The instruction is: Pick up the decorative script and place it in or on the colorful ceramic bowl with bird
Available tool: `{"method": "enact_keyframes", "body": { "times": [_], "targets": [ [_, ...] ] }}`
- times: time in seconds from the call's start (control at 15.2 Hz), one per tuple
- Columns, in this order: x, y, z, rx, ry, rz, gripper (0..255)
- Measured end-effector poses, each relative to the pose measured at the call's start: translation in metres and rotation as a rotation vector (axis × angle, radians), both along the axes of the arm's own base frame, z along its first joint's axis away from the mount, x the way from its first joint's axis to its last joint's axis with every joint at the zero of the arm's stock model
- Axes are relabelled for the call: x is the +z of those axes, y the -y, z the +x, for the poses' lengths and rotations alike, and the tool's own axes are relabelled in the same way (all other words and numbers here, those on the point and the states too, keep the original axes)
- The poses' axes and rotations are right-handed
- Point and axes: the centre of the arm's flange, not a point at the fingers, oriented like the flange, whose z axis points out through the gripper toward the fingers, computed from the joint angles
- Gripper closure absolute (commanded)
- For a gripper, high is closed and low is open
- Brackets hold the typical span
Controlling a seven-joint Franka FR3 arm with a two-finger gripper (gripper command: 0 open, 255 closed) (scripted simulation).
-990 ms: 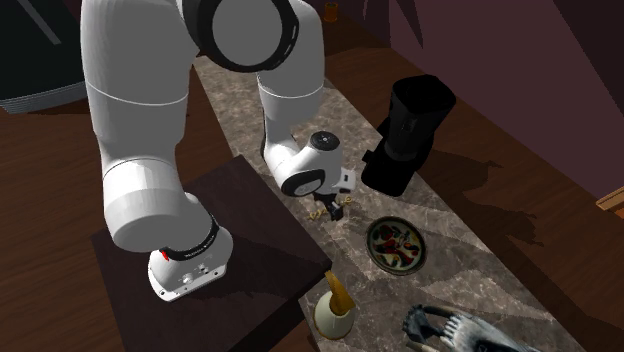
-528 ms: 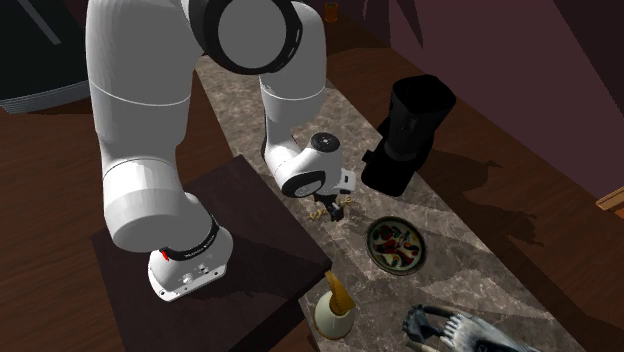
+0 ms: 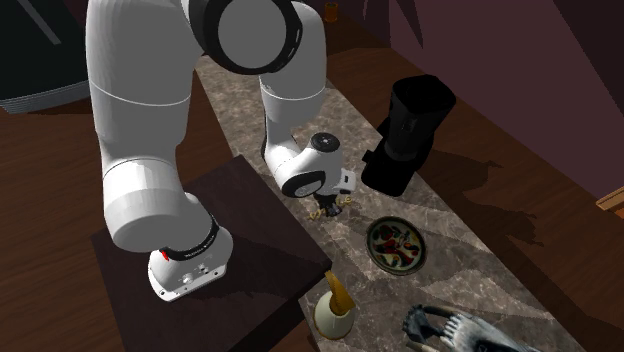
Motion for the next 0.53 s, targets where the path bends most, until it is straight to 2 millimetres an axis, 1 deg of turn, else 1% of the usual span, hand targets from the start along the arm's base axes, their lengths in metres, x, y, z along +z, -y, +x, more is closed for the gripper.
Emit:
{"method": "enact_keyframes", "body": {
  "times": [0.2,0.53],
  "targets": [
    [0.002,0.0,0.0,0.0,0.0,0.0,255],
    [0.026,-0.001,0.001,0.0,0.0,0.0,255]
  ]
}}
